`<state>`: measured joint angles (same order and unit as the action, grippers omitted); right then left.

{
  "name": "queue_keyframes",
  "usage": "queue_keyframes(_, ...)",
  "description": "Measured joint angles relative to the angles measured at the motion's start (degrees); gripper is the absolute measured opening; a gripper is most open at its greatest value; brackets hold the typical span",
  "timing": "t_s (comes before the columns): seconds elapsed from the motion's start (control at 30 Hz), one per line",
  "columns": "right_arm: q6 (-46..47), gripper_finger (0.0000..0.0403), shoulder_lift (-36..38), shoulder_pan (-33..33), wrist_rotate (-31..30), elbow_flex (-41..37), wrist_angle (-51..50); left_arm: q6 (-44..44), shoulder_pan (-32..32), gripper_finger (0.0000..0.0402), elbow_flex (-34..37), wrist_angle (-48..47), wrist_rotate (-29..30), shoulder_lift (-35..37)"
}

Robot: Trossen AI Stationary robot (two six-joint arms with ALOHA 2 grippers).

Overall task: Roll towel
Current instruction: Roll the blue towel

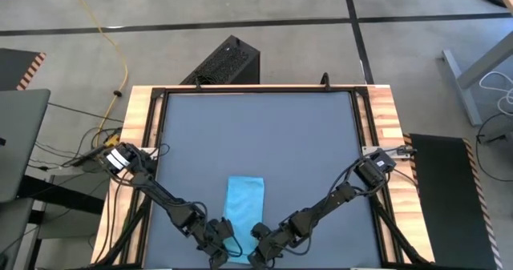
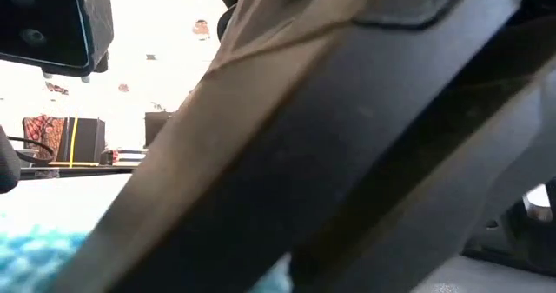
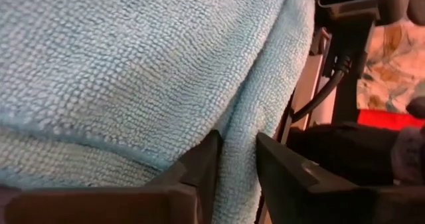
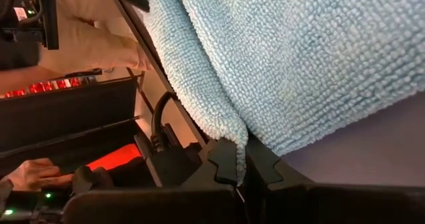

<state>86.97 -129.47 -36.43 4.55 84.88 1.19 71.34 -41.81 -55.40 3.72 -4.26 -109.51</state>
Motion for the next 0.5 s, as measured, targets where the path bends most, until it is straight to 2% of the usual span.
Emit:
queue_keyframes(0.17, 0.2, 0.002, 0.0, 0.4, 0.5, 0.0, 0.0, -3.3, 0.1, 0.0106, 0.1, -1.7, -2.0, 0.9)
queue_keyframes(0.5, -0.1, 0.0025, 0.0, 0.7, 2.8, -0.1, -0.8, -12.1, -1.2, 0.0105, 0.4, -14.8, 0.5, 7.6)
